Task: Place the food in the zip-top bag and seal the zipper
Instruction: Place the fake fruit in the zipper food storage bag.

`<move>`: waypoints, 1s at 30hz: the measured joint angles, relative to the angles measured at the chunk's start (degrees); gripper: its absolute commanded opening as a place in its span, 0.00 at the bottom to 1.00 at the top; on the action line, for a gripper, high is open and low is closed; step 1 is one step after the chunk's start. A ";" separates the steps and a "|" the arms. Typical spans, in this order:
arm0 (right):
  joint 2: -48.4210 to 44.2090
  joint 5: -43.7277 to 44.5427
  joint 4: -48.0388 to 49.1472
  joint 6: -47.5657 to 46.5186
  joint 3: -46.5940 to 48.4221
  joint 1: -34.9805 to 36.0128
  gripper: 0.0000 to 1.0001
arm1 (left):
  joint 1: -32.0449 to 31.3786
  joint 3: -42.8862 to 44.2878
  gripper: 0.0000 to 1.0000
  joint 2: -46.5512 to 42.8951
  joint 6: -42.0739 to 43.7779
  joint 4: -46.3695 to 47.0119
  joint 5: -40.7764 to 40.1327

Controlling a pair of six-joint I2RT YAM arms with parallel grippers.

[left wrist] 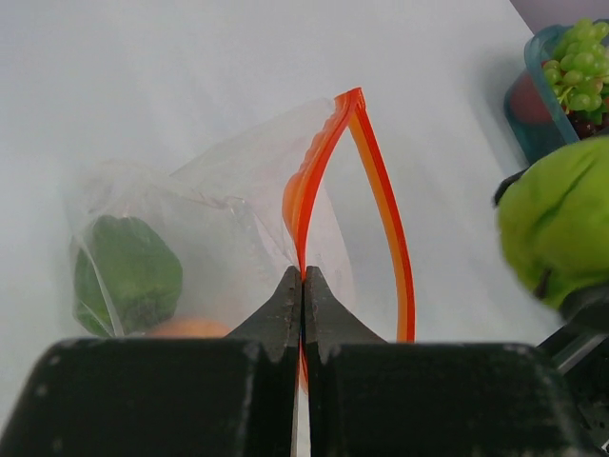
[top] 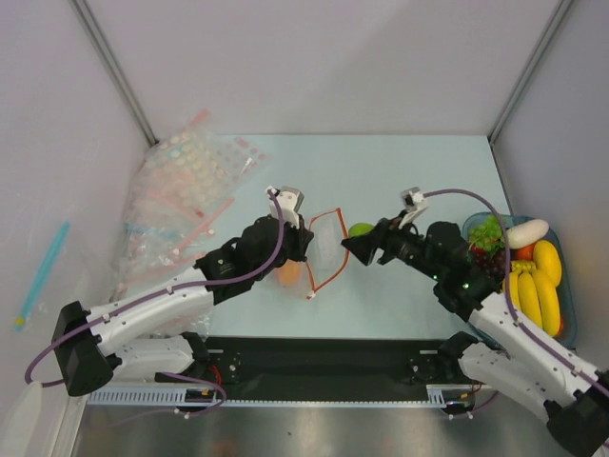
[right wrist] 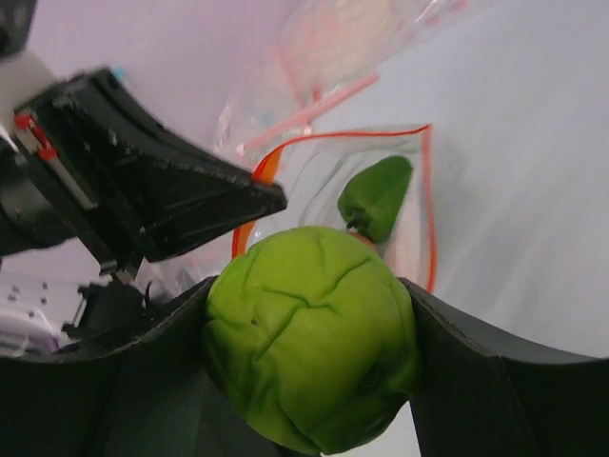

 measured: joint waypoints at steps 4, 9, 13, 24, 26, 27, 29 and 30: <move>8.15 3.96 3.98 -3.80 2.54 8.66 0.32 | -0.02 0.00 0.00 -0.50 -0.04 -0.07 0.28; 18.97 5.22 10.34 -5.38 4.63 9.88 0.32 | -0.02 0.00 0.00 -3.65 -0.20 -0.04 1.95; 25.46 5.62 12.83 -6.03 5.92 10.01 0.37 | -0.02 0.00 0.00 -7.19 -0.55 0.02 3.04; 30.49 11.21 14.67 -7.85 10.40 12.41 1.00 | -0.02 -0.87 0.01 -10.58 -2.14 0.63 4.07; 29.99 12.35 13.44 -8.41 11.56 12.72 0.99 | -0.02 -0.94 0.01 -10.58 -2.16 0.68 4.07; 29.38 13.05 12.52 -8.66 12.00 12.74 0.99 | -0.02 -1.01 0.01 -10.58 -2.16 0.74 4.02; 27.65 14.88 10.29 -9.27 12.44 12.74 0.99 | -0.02 -1.33 0.01 -10.56 -2.16 0.96 3.76; 26.29 15.98 9.14 -9.86 12.50 12.74 0.99 | -0.02 -1.60 0.00 -10.56 -2.16 1.18 3.56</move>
